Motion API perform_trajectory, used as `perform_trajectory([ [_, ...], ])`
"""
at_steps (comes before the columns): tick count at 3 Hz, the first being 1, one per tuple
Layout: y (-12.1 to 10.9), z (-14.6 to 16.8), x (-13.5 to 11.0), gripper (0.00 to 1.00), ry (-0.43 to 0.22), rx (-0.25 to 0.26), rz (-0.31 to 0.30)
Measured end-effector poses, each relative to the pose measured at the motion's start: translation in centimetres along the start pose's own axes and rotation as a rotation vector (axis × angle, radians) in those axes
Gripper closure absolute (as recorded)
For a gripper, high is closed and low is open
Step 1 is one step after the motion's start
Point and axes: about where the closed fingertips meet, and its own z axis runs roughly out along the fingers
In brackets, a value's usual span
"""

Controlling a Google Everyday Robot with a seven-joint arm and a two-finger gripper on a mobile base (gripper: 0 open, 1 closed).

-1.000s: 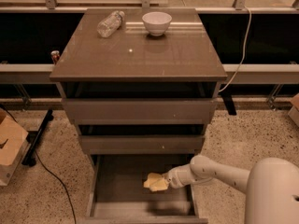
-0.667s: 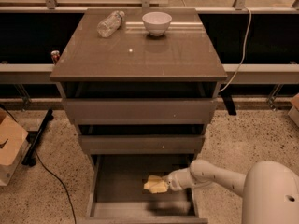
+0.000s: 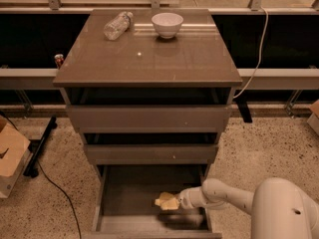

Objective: Place sponge into bottom drawer

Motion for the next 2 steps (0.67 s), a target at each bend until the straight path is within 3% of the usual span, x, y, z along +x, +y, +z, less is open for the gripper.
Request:
perform_trajectory([
  [1,-1.11,0.88,0.34,0.31,-0.01,0.019,0.041],
  [2,-0.98,1.08,0.42,0.07,-0.008,0.017,0.042],
])
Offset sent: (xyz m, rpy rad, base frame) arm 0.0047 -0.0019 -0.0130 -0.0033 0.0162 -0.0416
